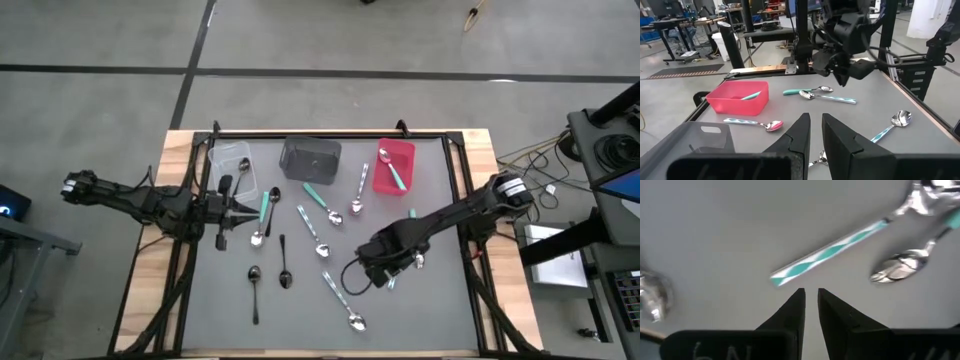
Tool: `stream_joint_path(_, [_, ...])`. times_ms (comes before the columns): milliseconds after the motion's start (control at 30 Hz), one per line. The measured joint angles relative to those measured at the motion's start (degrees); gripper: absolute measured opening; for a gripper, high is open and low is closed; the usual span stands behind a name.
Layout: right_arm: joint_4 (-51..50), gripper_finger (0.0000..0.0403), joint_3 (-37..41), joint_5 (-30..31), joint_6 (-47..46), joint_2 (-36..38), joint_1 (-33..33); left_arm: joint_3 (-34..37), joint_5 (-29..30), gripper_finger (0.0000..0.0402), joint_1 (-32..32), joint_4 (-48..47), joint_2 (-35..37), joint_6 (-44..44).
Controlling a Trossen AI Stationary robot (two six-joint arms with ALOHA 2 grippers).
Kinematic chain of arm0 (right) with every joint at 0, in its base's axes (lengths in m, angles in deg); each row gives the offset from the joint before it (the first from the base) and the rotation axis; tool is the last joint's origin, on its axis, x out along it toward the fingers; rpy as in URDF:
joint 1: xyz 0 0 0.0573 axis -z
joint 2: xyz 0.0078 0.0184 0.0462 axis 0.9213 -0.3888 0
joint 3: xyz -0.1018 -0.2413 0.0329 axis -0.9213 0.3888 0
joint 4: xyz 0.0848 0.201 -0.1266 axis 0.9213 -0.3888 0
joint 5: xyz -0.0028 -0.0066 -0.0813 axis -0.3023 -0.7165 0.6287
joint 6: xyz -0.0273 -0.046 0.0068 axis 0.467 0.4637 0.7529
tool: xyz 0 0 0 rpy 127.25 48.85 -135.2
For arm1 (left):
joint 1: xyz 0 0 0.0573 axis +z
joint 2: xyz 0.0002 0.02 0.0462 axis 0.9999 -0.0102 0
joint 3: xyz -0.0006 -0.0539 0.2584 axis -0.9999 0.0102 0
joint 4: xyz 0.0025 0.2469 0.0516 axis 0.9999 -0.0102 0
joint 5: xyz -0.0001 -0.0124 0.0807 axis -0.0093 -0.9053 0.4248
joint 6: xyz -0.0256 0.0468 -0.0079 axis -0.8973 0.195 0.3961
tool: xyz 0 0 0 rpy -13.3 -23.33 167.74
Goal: Sort silverware by color (type)
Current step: Put the middle right blue patterned spoon into the black bin
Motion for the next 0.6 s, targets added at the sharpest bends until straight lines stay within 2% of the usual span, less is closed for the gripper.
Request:
stream_joint_path(200, [3.6, 0.0043, 7.6, 5.9, -5.8, 6.7, 0.0, 0.0, 0.0, 0.0031, 0.0, 0.3, -0.1, 0.0])
stream_joint_path(400, [7.2, 0.0045, 15.4, 7.7, -24.0, 12.3, 0.0, 0.0, 0.0, 0.0031, 0.0, 0.3, -0.1, 0.0])
stream_joint_path(600, [10.6, 0.0088, 20.0, 7.3, -26.2, 14.5, 0.0, 0.0, 0.0, 0.0031, 0.0, 0.3, -0.1, 0.0])
